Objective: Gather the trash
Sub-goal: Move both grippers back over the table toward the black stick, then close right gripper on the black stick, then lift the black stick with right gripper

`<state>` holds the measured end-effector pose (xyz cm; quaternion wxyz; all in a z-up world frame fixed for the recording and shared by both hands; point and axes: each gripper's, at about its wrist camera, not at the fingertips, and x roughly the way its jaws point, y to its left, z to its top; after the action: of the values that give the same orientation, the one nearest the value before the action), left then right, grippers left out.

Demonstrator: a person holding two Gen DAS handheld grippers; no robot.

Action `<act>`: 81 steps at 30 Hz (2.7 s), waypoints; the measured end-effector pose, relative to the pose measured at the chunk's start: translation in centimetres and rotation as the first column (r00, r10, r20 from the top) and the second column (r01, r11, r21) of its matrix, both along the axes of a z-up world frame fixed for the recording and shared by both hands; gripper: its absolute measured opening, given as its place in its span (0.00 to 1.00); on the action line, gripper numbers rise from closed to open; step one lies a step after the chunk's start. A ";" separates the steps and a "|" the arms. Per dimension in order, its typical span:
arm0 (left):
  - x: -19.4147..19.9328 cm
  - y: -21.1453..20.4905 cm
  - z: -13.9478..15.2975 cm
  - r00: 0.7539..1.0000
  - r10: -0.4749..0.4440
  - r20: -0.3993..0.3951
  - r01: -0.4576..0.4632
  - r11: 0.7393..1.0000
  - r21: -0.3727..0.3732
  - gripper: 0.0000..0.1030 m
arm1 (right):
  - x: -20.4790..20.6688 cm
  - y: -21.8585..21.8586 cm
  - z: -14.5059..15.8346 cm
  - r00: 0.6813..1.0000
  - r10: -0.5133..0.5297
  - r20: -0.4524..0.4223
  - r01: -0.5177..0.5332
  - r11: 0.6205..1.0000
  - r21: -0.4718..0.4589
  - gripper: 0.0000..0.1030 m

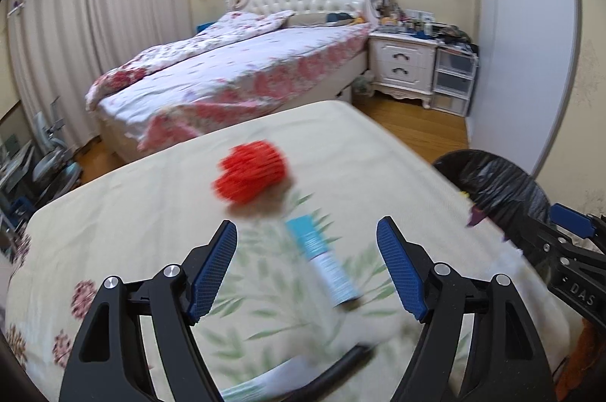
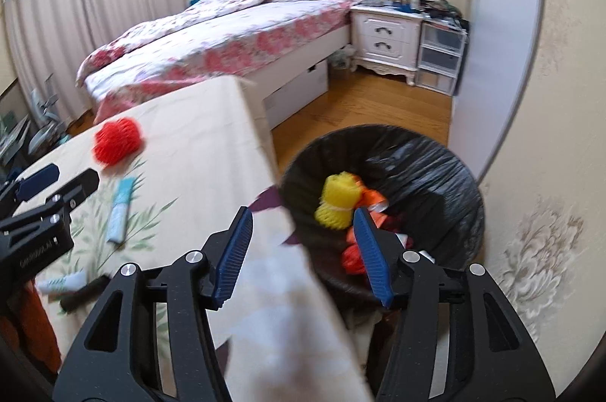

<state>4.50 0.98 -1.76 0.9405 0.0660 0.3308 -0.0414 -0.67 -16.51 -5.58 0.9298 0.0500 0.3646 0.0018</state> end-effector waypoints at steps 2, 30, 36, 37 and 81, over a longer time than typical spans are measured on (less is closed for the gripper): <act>-0.9 2.0 -0.2 0.999 0.044 -0.004 -0.044 0.999 0.001 0.72 | -0.7 1.8 -0.2 0.999 0.044 -0.013 -0.044 0.999 -0.006 0.53; -6.9 19.3 -3.7 0.918 0.381 -0.111 -0.392 0.912 -0.117 0.72 | 0.9 14.3 -2.9 0.950 0.273 -0.150 -0.290 0.951 -0.106 0.62; -6.7 19.8 -4.0 0.915 0.379 -0.137 -0.398 0.906 -0.148 0.72 | 2.7 15.0 -2.8 0.952 0.267 -0.149 -0.284 0.953 -0.107 0.63; -6.6 20.0 -4.0 0.914 0.380 -0.143 -0.400 0.904 -0.152 0.72 | 2.8 15.1 -2.8 0.952 0.267 -0.150 -0.284 0.953 -0.106 0.63; -7.1 20.2 -3.6 0.912 0.387 -0.135 -0.405 0.903 -0.143 0.73 | -1.8 17.2 -2.4 0.921 0.360 -0.149 -0.378 0.918 -0.119 0.10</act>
<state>-2.59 21.15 -5.40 0.9130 -0.0842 0.3808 0.1196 -2.47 0.71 -7.98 0.8893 -0.0875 0.4238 0.1477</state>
